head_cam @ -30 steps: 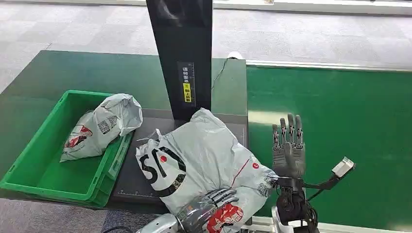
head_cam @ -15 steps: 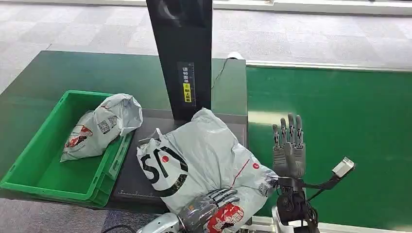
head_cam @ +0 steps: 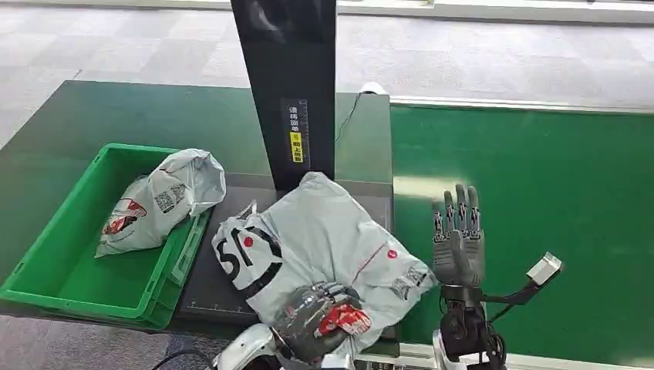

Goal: Moved the parcel from conveyor to table for the left to box.

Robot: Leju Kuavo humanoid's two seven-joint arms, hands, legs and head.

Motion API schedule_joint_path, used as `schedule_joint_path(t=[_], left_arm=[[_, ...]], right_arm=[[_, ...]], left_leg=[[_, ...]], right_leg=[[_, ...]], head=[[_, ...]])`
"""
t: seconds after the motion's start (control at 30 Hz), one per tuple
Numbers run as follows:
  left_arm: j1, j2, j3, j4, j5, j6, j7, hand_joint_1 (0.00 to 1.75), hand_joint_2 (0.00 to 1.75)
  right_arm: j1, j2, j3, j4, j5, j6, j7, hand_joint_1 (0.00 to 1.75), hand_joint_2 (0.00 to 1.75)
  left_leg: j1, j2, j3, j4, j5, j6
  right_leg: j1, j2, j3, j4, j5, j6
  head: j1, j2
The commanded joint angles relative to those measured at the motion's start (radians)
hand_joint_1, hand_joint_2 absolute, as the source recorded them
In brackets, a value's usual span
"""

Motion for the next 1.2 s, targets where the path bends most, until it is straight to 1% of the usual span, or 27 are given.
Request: schedule_joint_path(t=[0.03,0.17,0.3,0.33,0.37,0.4,0.53,0.6,0.73,0.8,0.83,0.9,0.97,1.0,1.03,1.07,1.1,1.17,1.2], left_arm=[[0.048,0.006,0.321,-0.184,0.098,0.167,-0.049,1.75,1.75],[0.102,0.002,0.402,-0.236,0.132,0.246,-0.092,1.75,1.75],[0.134,-0.024,0.441,-0.292,0.168,0.310,-0.157,1.75,1.75],[0.137,-0.024,0.443,-0.304,0.196,0.311,-0.175,1.75,1.75],[0.143,-0.019,0.442,-0.346,0.310,0.283,-0.238,1.75,1.75],[0.151,-0.018,0.450,-0.376,0.374,0.265,-0.274,1.75,1.75],[0.156,-0.015,0.455,-0.393,0.379,0.261,-0.274,1.75,1.75],[0.156,-0.015,0.455,-0.393,0.379,0.261,-0.274,1.75,1.75],[0.156,-0.015,0.455,-0.393,0.379,0.261,-0.274,1.75,1.75],[0.162,-0.018,0.460,-0.412,0.466,0.249,-0.340,1.75,1.75],[0.179,-0.018,0.478,-0.464,0.544,0.233,-0.391,1.75,1.75],[0.202,-0.013,0.489,-0.530,0.626,0.191,-0.432,1.75,1.75],[0.237,0.024,0.467,-0.693,0.756,0.125,-0.445,1.75,1.75],[0.250,0.033,0.464,-0.753,0.788,0.116,-0.445,1.75,1.75],[0.260,0.039,0.469,-0.822,0.838,0.092,-0.445,1.75,1.75],[0.267,0.034,0.486,-0.853,0.873,0.065,-0.445,1.75,1.75],[0.271,0.003,0.528,-0.897,0.918,0.003,-0.445,1.75,1.75],[0.273,-0.048,0.588,-0.937,0.964,-0.074,-0.445,1.75,1.75],[0.273,-0.048,0.588,-0.937,0.964,-0.074,-0.445,1.75,1.75]], right_arm=[[0.015,-0.016,0.014,-0.005,0.001,-0.023,0.007,0.00,1.75],[0.019,-0.019,0.020,-0.012,-0.004,-0.031,0.011,0.00,1.75],[0.021,-0.014,0.026,-0.002,-0.004,-0.033,0.011,0.00,1.75],[0.020,-0.014,0.026,0.000,-0.005,-0.033,0.010,0.00,1.75],[0.017,-0.016,0.029,0.004,-0.006,-0.033,0.008,0.00,1.75],[0.014,-0.019,0.031,0.006,-0.008,-0.035,0.006,0.00,1.75],[0.012,-0.020,0.031,0.007,-0.009,-0.035,0.005,0.00,1.75],[0.012,-0.020,0.031,0.007,-0.009,-0.035,0.005,0.00,1.75],[0.012,-0.020,0.031,0.007,-0.009,-0.035,0.005,0.00,1.75],[0.013,-0.021,0.031,0.006,-0.012,-0.037,0.003,0.00,1.75],[0.013,-0.025,0.033,0.005,-0.018,-0.042,0.001,0.00,1.75],[0.016,-0.029,0.033,0.003,-0.023,-0.046,-0.001,0.00,1.75],[0.021,-0.031,0.032,0.001,-0.027,-0.048,-0.003,0.00,1.75],[0.023,-0.030,0.030,-0.001,-0.028,-0.047,-0.003,0.00,1.75],[0.025,-0.030,0.028,-0.006,-0.031,-0.049,-0.004,0.00,1.75],[0.027,-0.031,0.026,-0.010,-0.032,-0.050,-0.003,0.00,1.75],[0.030,-0.033,0.026,-0.015,-0.029,-0.058,0.000,0.00,1.75],[0.034,-0.042,0.032,-0.019,0.012,-0.082,0.005,0.00,1.75],[0.034,-0.042,0.032,-0.019,0.012,-0.082,0.005,0.00,1.75]], left_leg=[[0.000,0.000,-0.001,0.000,0.000,0.000],[0.000,0.000,-0.001,-0.001,0.001,0.001],[0.000,0.000,0.000,-0.001,0.000,0.001],[0.000,0.000,0.000,0.000,0.000,0.001],[0.001,-0.001,-0.001,0.000,0.000,0.001],[0.000,0.000,-0.001,0.000,0.000,0.001],[0.000,-0.001,-0.001,0.000,0.000,0.001],[0.000,-0.001,-0.001,0.000,0.000,0.000],[0.000,-0.001,-0.001,-0.001,0.000,0.001],[0.000,-0.001,-0.001,0.000,0.000,0.001],[0.000,-0.002,-0.001,-0.001,0.000,0.001],[0.001,0.000,-0.001,0.000,0.000,0.001],[0.001,0.000,-0.002,0.000,0.000,0.000],[0.001,0.000,-0.002,0.001,-0.001,0.000],[0.001,0.000,-0.003,0.001,-0.001,0.001],[0.001,0.000,-0.003,0.002,-0.001,0.000],[0.001,0.000,-0.004,0.001,-0.001,0.001],[0.001,0.000,-0.003,0.001,-0.001,0.000],[0.000,-0.001,-0.003,0.001,0.000,0.000]], right_leg=[[0.000,0.004,-0.001,0.000,0.001,-0.001],[0.000,0.006,-0.002,-0.001,0.002,-0.001],[0.000,0.005,-0.001,-0.001,0.001,-0.001],[0.000,0.004,-0.001,0.000,0.000,-0.001],[0.001,0.005,-0.001,-0.001,0.001,-0.001],[0.000,0.004,-0.001,0.000,0.000,-0.001],[0.000,0.005,-0.002,0.000,0.001,-0.001],[0.000,0.002,-0.001,0.000,0.000,-0.001],[0.000,0.004,-0.002,-0.001,0.001,-0.001],[0.000,0.002,-0.001,0.000,0.000,0.000],[0.000,0.004,-0.001,-0.001,0.001,-0.001],[0.001,0.006,-0.002,0.000,0.001,-0.001],[0.001,0.004,-0.002,0.000,0.000,-0.001],[0.001,0.003,-0.002,0.000,0.000,-0.001],[0.001,0.005,-0.003,0.000,0.000,-0.001],[0.001,0.005,-0.004,0.001,0.000,-0.001],[0.001,0.006,-0.004,0.001,0.000,-0.001],[0.001,0.004,-0.004,0.001,0.000,-0.001],[0.001,0.003,-0.004,0.001,0.000,-0.001]], head=[[0.000,0.000],[0.000,0.000],[0.000,0.000],[0.000,0.000],[0.000,0.000],[0.000,0.000],[0.000,0.000],[0.000,0.000],[0.000,0.000],[0.000,0.000],[0.000,0.000],[0.000,0.000],[0.000,0.000],[0.000,0.000],[0.000,0.000],[0.000,0.000],[0.000,0.000],[0.000,0.000],[0.000,0.000]])
